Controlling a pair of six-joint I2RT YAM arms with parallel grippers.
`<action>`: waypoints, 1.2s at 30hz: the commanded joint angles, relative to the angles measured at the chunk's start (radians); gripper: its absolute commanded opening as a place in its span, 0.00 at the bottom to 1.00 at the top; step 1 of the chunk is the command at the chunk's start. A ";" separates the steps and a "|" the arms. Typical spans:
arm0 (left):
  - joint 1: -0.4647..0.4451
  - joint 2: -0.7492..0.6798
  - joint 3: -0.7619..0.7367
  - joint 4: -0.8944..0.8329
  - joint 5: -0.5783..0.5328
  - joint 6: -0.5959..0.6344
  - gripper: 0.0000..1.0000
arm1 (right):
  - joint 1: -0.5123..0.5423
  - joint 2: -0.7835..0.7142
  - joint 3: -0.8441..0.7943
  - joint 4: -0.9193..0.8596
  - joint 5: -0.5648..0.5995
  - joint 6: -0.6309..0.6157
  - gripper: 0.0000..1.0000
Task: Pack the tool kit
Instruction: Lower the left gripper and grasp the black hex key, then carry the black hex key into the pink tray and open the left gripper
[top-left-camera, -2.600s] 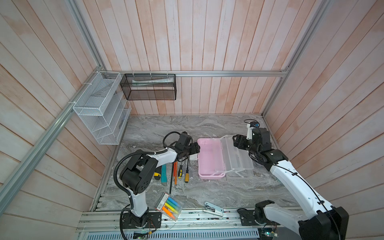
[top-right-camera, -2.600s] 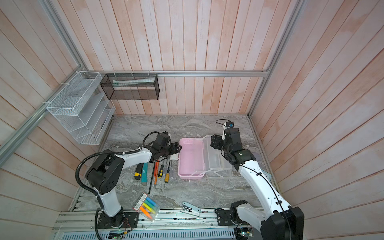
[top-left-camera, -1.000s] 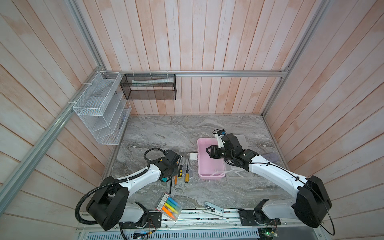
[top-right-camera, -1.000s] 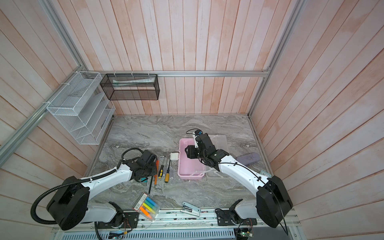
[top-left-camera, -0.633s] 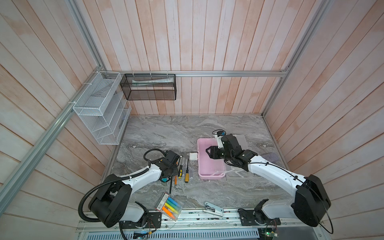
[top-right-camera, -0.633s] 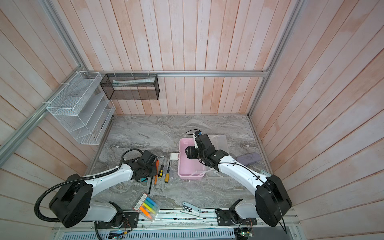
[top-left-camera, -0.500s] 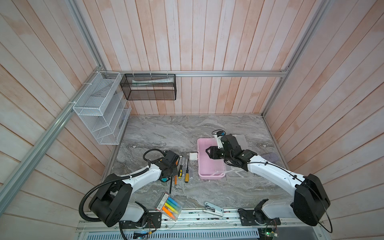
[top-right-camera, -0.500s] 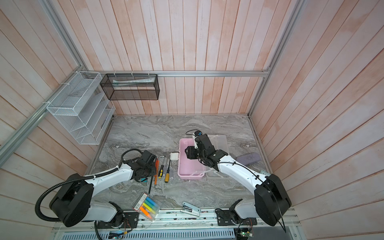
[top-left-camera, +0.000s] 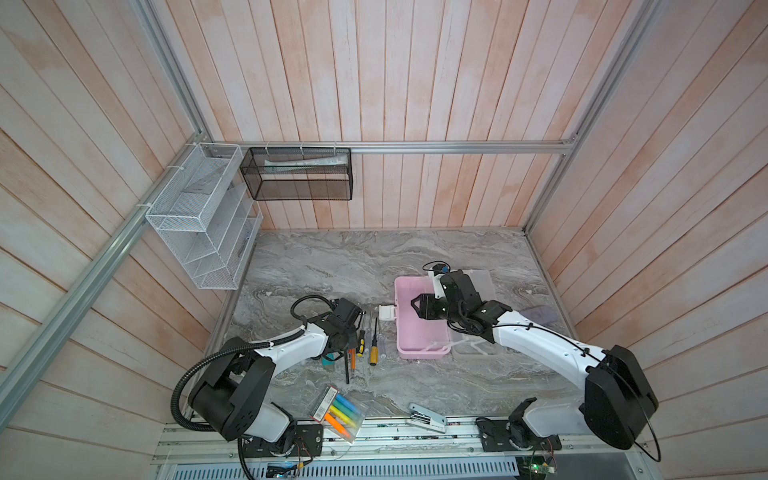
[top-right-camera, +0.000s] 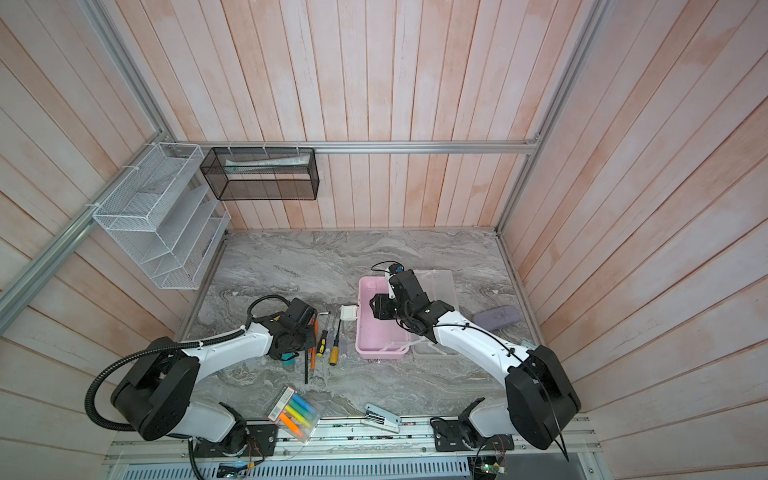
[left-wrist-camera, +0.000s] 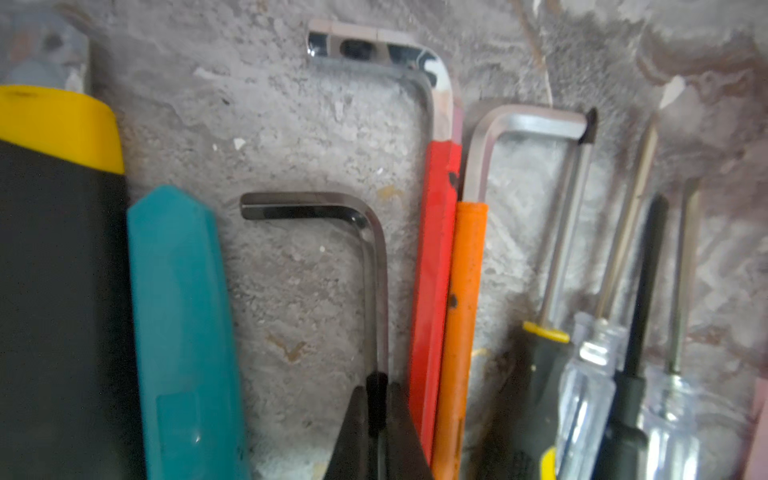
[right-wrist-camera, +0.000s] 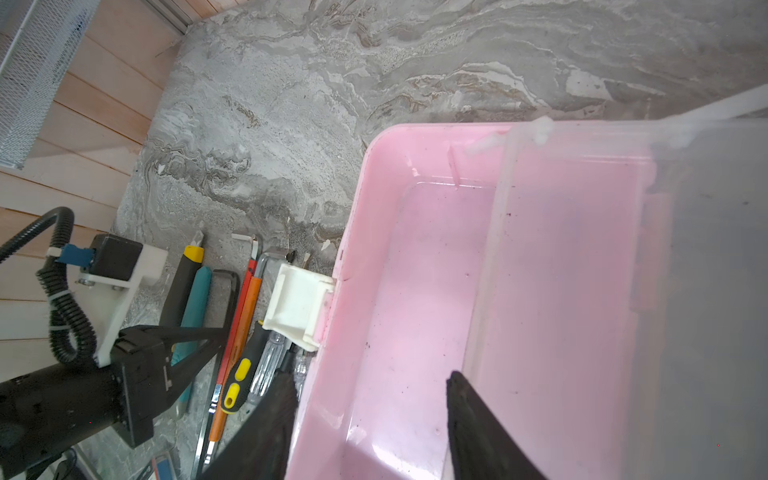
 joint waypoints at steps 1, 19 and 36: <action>0.005 0.052 0.008 -0.029 -0.021 0.007 0.03 | -0.010 0.004 -0.021 0.020 -0.022 0.008 0.57; 0.057 -0.063 0.080 -0.047 0.041 0.115 0.00 | -0.050 -0.014 -0.056 0.085 -0.072 0.035 0.57; -0.024 -0.154 0.222 0.197 0.449 -0.008 0.00 | -0.083 -0.030 -0.038 0.084 -0.078 0.038 0.56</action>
